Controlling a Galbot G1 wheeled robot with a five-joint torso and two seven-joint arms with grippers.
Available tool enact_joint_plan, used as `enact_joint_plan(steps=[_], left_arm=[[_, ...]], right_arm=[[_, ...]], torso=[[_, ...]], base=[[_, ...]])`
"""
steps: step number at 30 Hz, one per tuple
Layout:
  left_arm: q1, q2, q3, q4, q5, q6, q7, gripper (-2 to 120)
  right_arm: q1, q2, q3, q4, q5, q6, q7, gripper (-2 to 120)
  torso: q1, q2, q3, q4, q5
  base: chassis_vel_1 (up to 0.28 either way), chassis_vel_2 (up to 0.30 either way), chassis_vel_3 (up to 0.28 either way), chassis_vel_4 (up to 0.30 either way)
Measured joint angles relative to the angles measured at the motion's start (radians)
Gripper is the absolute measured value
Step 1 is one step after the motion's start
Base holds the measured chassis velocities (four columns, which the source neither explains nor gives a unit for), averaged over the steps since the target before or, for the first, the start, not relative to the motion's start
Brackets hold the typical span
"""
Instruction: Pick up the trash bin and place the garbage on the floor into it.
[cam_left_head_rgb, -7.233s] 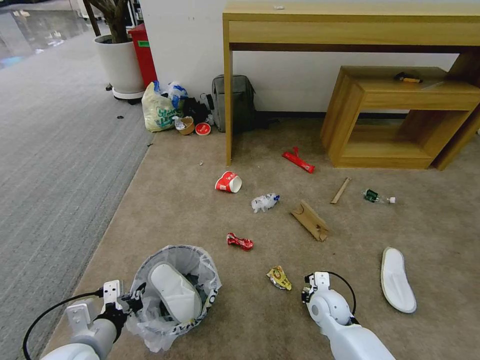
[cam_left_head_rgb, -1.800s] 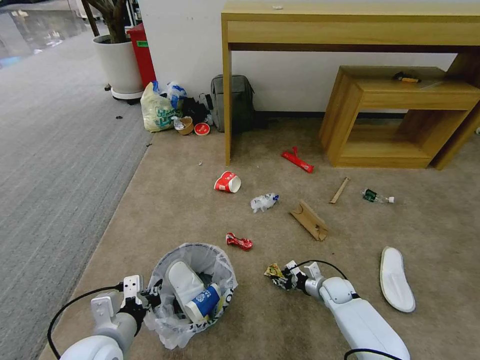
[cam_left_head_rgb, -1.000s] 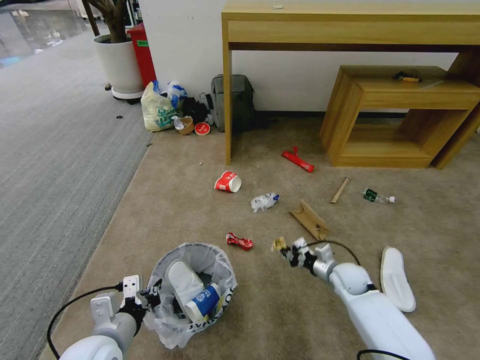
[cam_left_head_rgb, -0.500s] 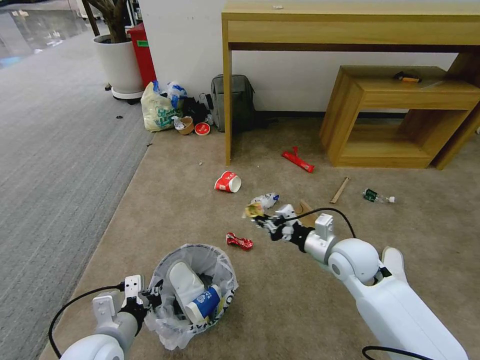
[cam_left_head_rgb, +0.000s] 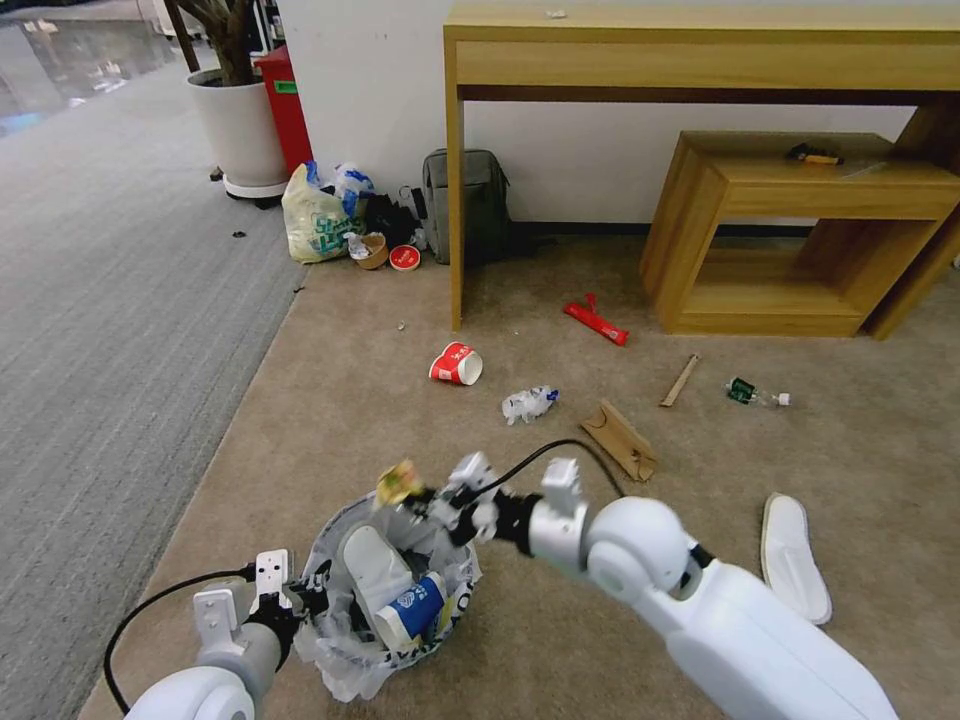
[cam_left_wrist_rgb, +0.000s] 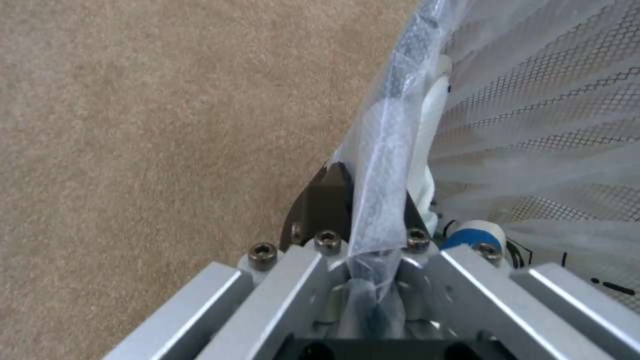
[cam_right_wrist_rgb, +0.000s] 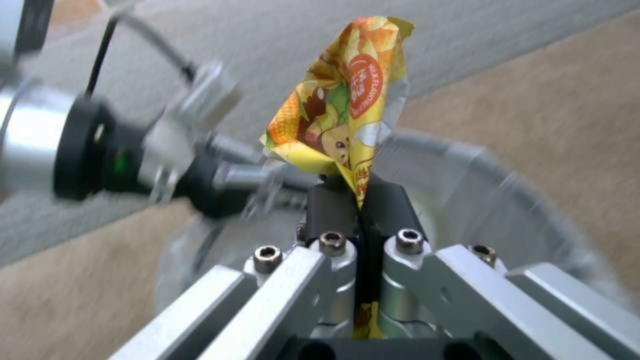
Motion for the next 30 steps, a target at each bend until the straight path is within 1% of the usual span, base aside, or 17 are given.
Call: enact_joint_plan(steps=[3, 6, 7, 10, 11, 14, 15, 18, 19, 22, 23, 24, 25, 26, 27, 29, 30], left_arm=[[0.0, -0.001, -0.001, 0.0, 0.0, 0.0, 0.0, 0], [-0.003, -0.004, 0.0, 0.002, -0.001, 0.0, -0.001, 0], [-0.003, -0.004, 0.0, 0.002, -0.001, 0.0, -0.001, 0], [-0.006, -0.004, 0.004, 0.004, -0.001, 0.001, -0.001, 0], [-0.006, -0.004, 0.004, 0.004, -0.001, 0.001, -0.001, 0], [-0.007, -0.002, 0.004, 0.004, -0.001, 0.001, -0.001, 0], [-0.007, -0.002, 0.004, 0.004, -0.001, 0.001, -0.001, 0], [-0.007, -0.002, 0.005, 0.004, -0.001, 0.001, -0.001, 0], [-0.007, -0.002, 0.005, 0.004, -0.001, 0.001, -0.001, 0], [-0.006, -0.002, 0.005, 0.002, -0.001, 0.001, 0.0, 0], [-0.006, -0.002, 0.005, 0.002, -0.001, 0.001, 0.0, 0], [-0.006, -0.002, 0.004, 0.002, -0.001, 0.001, 0.0, 0], [-0.006, -0.002, 0.004, 0.001, -0.001, 0.001, 0.001, 0], [-0.005, -0.002, 0.003, 0.0, -0.002, 0.001, 0.001, 0], [-0.005, -0.002, 0.003, 0.0, -0.002, 0.001, 0.001, 0], [-0.003, -0.003, 0.0, 0.0, -0.002, 0.0, 0.003, 0], [-0.003, -0.003, 0.0, 0.0, -0.002, 0.0, 0.003, 0]], right_arm=[[-0.012, -0.016, -0.013, 0.009, -0.014, -0.015, -0.003, 1], [-0.035, -0.029, -0.027, 0.011, -0.03, -0.015, 0.015, 15], [-0.035, -0.029, -0.027, 0.011, -0.03, -0.015, 0.015, 15], [-0.052, -0.032, -0.03, 0.004, -0.05, -0.004, 0.026, 28], [-0.052, -0.032, -0.03, 0.004, -0.05, -0.004, 0.026, 28], [-0.061, -0.035, -0.02, 0.002, -0.056, -0.001, 0.025, 45], [-0.061, -0.035, -0.02, 0.002, -0.056, -0.001, 0.025, 45], [-0.067, -0.035, -0.014, 0.001, -0.059, 0.001, 0.023, 57], [-0.067, -0.035, -0.014, 0.001, -0.059, 0.001, 0.023, 57], [-0.07, -0.033, -0.006, -0.002, -0.059, 0.002, 0.021, 74], [-0.07, -0.033, -0.006, -0.002, -0.059, 0.002, 0.021, 74], [-0.07, -0.033, -0.005, -0.003, -0.059, 0.003, 0.021, 77], [-0.071, -0.032, -0.002, -0.004, -0.059, 0.003, 0.021, 84], [-0.072, -0.031, 0.003, -0.004, -0.059, 0.004, 0.021, 87], [-0.072, -0.031, 0.003, -0.004, -0.059, 0.004, 0.021, 87], [-0.08, -0.024, 0.029, -0.004, -0.059, 0.017, 0.023, 96], [-0.08, -0.024, 0.029, -0.004, -0.059, 0.017, 0.023, 96]], torso=[[0.0, 0.0, 0.0, 0.0, 0.0], [0.0, 0.0, 0.0, -0.0002, 0.0], [0.0, 0.0, 0.0, -0.0002, 0.0], [0.0, 0.0, 0.0, -0.0001, 0.0], [0.0, 0.0, 0.0, -0.0001, 0.0], [0.0, 0.0, 0.0, -0.0001, 0.0], [0.0, 0.0, 0.0, -0.0001, 0.0], [0.0, 0.0, 0.0, -0.0001, 0.0], [0.0, 0.0, 0.0, -0.0001, 0.0], [0.0, 0.0, 0.0, -0.0001, 0.0001], [0.0, 0.0, 0.0, -0.0001, 0.0001], [0.0, 0.0, 0.0, -0.0001, 0.0], [0.0, 0.0, 0.0, -0.0001, 0.0], [0.0, 0.0, 0.0, -0.0001, 0.0], [0.0, 0.0, 0.0, -0.0001, 0.0], [0.0, 0.0, 0.0, 0.0, 0.0], [0.0, 0.0, 0.0, 0.0, 0.0]], base=[[0.0, 0.0, 0.0, 0.0], [0.0, 0.0, 0.0, 0.0], [0.0, 0.0, 0.0, 0.0], [0.0, 0.0, 0.0, 0.0], [0.0, 0.0, 0.0, 0.0], [0.0, 0.0, 0.0, 0.0], [0.0, 0.0, 0.0, 0.0], [0.0, 0.0, 0.0, 0.0], [0.0, 0.0, 0.0, 0.0], [0.0, 0.0, 0.0, 0.0], [0.0, 0.0, 0.0, 0.0], [0.0, 0.0, 0.0, 0.0], [0.0, 0.0, 0.0, 0.0], [0.0, 0.0, 0.0, 0.0], [0.0, 0.0, 0.0, 0.0], [0.0, 0.0, 0.0, 0.0], [0.0, 0.0, 0.0, 0.0]])
